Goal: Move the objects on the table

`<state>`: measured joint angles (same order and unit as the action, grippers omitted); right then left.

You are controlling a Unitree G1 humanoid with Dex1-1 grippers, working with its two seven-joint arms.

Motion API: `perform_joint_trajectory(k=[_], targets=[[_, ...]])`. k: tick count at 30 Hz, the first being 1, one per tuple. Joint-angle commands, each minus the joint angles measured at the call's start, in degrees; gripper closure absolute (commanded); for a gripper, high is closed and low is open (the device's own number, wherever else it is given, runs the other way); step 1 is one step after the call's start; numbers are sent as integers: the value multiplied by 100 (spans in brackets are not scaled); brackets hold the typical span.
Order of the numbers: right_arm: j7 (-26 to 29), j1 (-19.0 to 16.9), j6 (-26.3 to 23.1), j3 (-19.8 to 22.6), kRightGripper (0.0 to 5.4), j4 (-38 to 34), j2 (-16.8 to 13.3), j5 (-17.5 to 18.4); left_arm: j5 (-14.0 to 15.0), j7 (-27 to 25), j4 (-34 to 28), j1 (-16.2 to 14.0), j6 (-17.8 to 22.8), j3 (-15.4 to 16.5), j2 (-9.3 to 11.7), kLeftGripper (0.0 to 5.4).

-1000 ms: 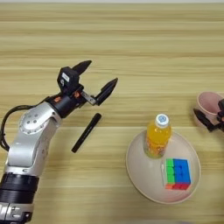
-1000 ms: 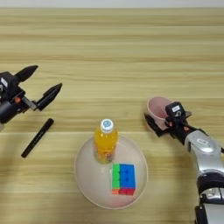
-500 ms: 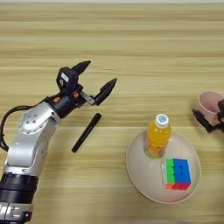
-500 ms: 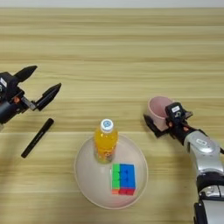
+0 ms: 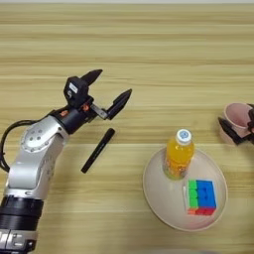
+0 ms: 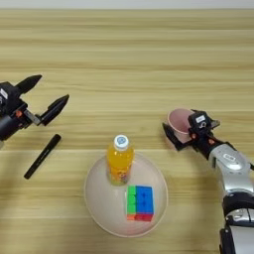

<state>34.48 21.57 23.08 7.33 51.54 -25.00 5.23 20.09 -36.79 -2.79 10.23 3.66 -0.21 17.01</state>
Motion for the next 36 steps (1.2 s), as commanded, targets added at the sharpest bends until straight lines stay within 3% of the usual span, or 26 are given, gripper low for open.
perform_joint_trajectory(k=[1,36], targets=[[107,24,16,49,4,-73,-32,107,-88,-10,30,78,-52,12,44,0],[563,-312,157,215,4,-747,-27,518,-100,6,36,85,-79,-20,-6,0]])
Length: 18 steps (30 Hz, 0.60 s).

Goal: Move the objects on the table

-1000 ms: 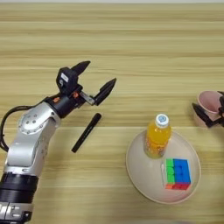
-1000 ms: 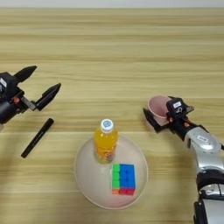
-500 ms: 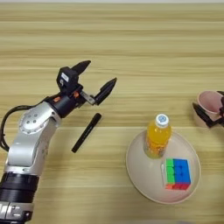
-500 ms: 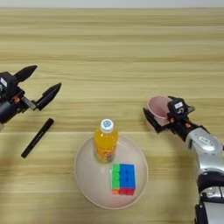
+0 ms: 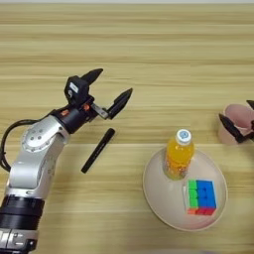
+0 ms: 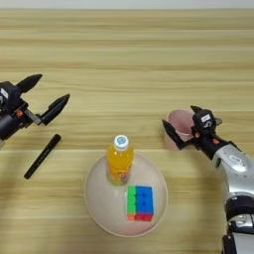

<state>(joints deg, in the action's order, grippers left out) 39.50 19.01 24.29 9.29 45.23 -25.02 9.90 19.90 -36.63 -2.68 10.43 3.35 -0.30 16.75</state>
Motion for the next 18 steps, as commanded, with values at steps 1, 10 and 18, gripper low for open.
perform_joint_trajectory(k=[1,10,18], targets=[[70,-57,51,35,4,-155,-22,77,-79,-13,25,63,-49,-9,22,0],[121,-40,91,105,4,-540,-5,307,-79,-17,27,54,-53,1,30,0],[126,-63,38,128,4,-950,-6,449,-85,-11,40,63,-56,1,29,0]])
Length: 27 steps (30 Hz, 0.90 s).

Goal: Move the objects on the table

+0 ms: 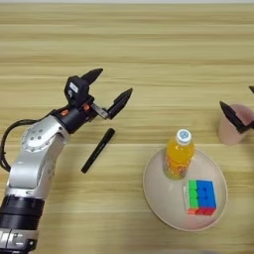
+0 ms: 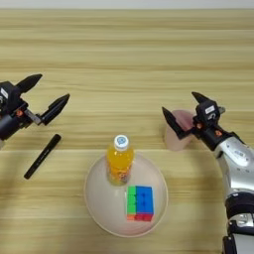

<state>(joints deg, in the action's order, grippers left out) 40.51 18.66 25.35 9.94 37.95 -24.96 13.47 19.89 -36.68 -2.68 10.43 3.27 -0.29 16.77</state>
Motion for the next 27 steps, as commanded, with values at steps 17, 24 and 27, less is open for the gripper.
perform_joint_trajectory(k=[17,24,27], targets=[[-319,-241,-1024,100,4,-2825,19,580,-598,741,356,-218,951,-189,37,0],[-607,-150,-1407,267,4,-3748,-104,737,-704,934,-38,-917,1123,-268,-9,0],[-698,-13,-1504,444,4,-3862,-221,784,-810,968,-67,-1140,1112,-427,-41,0]])
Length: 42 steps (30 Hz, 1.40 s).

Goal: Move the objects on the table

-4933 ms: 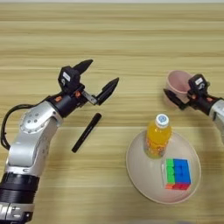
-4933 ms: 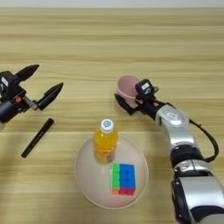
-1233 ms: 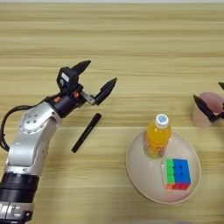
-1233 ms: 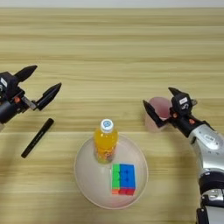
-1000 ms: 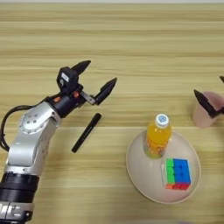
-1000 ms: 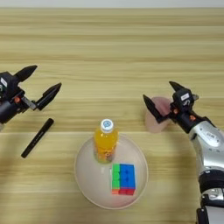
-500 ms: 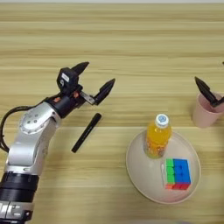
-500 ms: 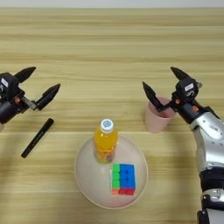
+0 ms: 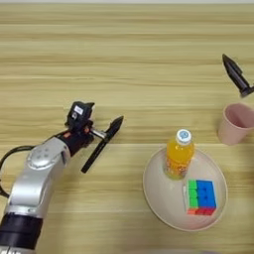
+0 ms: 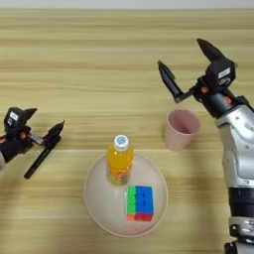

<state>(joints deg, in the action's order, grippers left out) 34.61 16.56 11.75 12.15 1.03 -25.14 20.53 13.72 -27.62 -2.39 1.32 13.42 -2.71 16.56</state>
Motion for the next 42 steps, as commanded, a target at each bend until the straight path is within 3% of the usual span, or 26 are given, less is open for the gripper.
perform_joint_trajectory(k=[1,7,18,24,33,42], targets=[[-163,251,-186,284,4,-174,-240,91,-240,60,-110,-283,62,-240,-11,0],[-475,476,-393,445,4,-186,-336,18,-203,25,-204,-445,80,-229,12,0],[-701,442,-459,255,4,-493,-151,-5,-614,168,423,-553,-228,-232,68,0],[-647,390,-465,231,4,-594,-124,50,-892,394,865,-480,-433,-225,26,0],[-600,380,-451,224,4,-683,-124,114,-1061,478,1501,-340,-624,-250,-37,0],[-591,338,-431,200,0,-769,-103,149,-1184,473,1854,-315,-866,-297,-79,92]])
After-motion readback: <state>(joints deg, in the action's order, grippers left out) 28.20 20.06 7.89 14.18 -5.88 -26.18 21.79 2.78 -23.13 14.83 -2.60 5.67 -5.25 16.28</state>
